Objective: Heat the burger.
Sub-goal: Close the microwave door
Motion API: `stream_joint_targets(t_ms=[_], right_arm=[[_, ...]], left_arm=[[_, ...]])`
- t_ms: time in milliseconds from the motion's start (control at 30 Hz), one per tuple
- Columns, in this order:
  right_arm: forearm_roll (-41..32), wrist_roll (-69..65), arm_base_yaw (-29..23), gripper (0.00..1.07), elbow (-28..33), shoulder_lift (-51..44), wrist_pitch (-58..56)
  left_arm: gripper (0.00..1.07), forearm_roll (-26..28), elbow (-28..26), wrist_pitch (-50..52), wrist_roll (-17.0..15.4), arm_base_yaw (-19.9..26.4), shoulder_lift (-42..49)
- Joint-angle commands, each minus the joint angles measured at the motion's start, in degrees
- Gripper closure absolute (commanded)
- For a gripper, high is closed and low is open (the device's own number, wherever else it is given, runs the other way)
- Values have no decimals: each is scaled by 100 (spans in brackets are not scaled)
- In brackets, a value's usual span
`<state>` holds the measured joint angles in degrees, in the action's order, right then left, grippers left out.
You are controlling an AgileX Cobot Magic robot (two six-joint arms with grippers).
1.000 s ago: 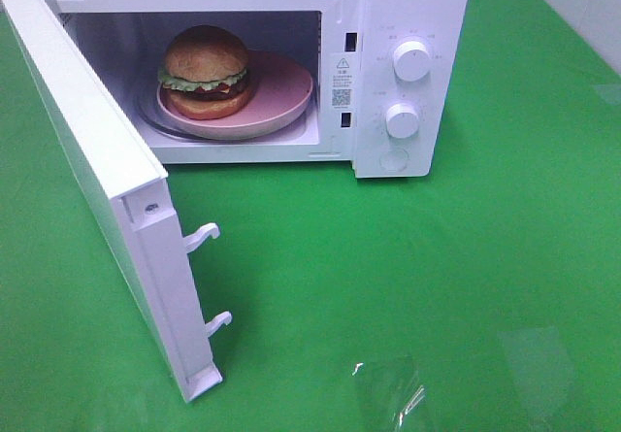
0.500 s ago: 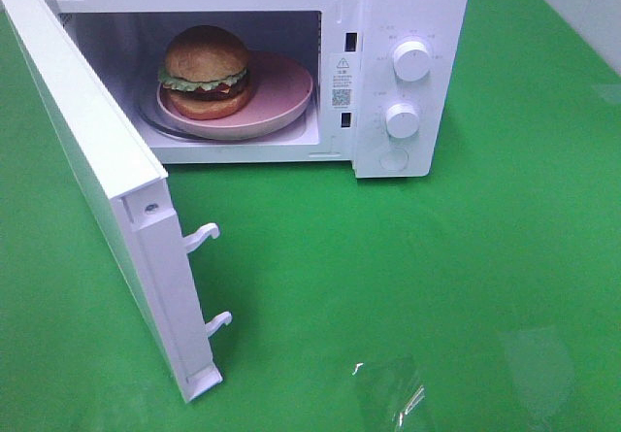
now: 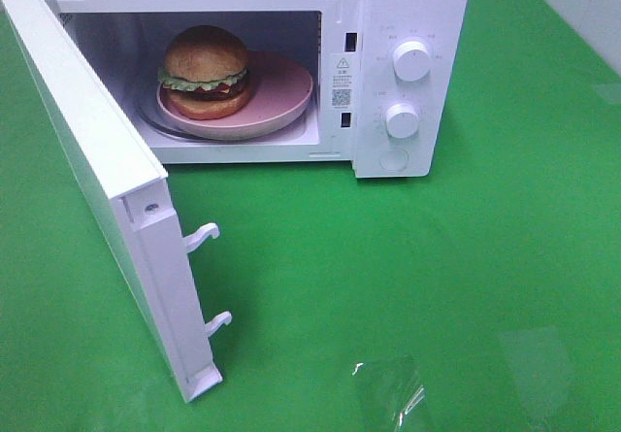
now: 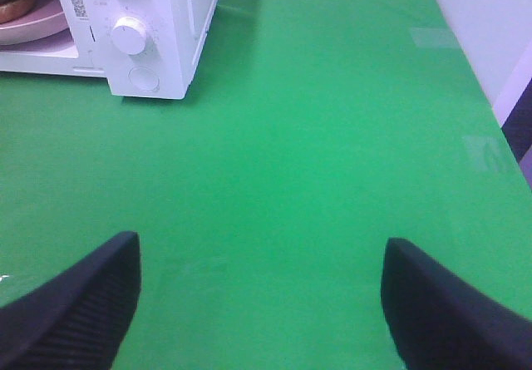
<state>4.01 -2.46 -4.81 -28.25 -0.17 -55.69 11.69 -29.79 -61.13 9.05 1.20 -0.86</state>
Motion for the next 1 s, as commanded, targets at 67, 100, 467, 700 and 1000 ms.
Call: stream_joint_targets(t_ms=[67, 100, 467, 700, 1000], right_arm=[[-23, 11, 23, 31, 11, -166, 57], [-23, 11, 23, 31, 11, -166, 57], [-23, 11, 23, 32, 11, -166, 57], [-23, 11, 23, 32, 11, -166, 57], [-23, 11, 23, 32, 11, -166, 57]], left_arm=[[16, 11, 11, 23, -46, -17, 23], [16, 11, 11, 23, -46, -17, 23], [16, 11, 11, 23, -46, -17, 23], [16, 11, 11, 23, -46, -17, 23], [16, 52, 11, 46, -46, -17, 23]])
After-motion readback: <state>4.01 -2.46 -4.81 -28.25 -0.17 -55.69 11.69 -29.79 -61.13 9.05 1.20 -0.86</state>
